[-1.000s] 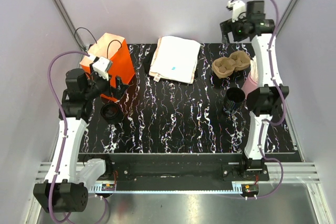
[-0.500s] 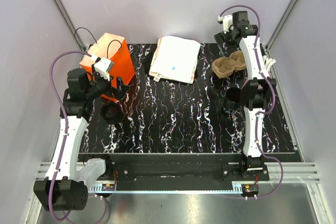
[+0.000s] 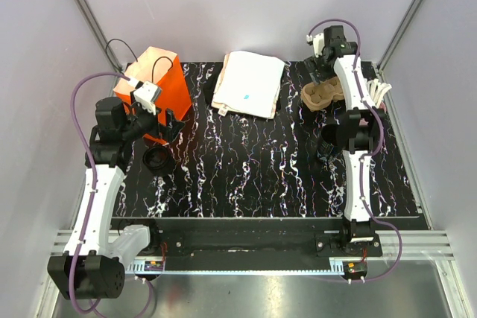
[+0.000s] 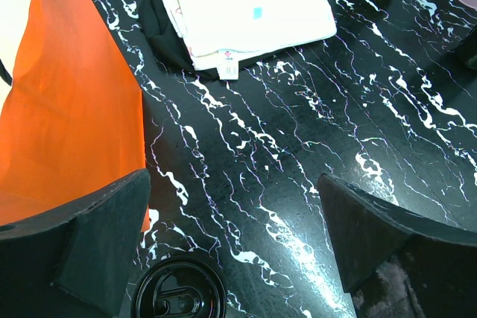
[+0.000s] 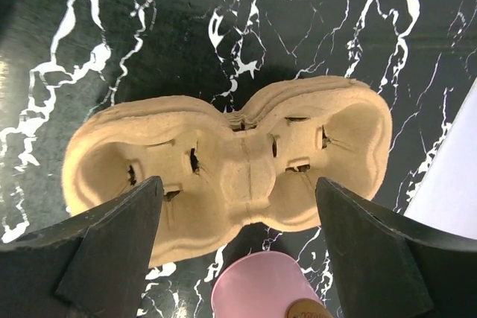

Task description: Pack the takeout coffee

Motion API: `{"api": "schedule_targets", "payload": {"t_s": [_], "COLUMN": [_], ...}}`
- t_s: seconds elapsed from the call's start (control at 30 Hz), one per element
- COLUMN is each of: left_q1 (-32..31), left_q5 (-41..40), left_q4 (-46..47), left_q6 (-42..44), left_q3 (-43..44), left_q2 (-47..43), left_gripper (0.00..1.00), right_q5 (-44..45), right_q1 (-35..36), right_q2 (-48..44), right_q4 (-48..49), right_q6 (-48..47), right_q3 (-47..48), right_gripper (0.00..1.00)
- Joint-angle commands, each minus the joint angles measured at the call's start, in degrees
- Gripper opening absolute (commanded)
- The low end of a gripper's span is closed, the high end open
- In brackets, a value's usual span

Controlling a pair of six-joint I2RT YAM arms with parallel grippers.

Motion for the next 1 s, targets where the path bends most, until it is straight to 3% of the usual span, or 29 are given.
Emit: {"api": "schedule_targets", "payload": {"t_s": [0.0, 0.4, 0.97], "left_q1": [-0.1, -0.2, -0.2], "left_q5": [2.1, 2.4, 2.3], "left_q4": [2.4, 2.3, 2.2], "left_q6": [0.4, 0.4, 0.4], "left_q3": [0.1, 0.1, 0.4], "left_q2": [0.3, 1.4, 1.7], "left_gripper": [0.99, 0.99, 0.99], "right_q5": [2.5, -3.6, -9.7], "right_q1": [0.1, -3.0, -4.0], "right_q2": [1.6, 3.0, 4.2], "right_q4": [-0.3, -1.8, -4.7], "right_q6": [-0.5, 1.1, -0.8], "right_q3": [2.6, 2.3, 2.7], "right_gripper": [0.88, 0.78, 0.72]}}
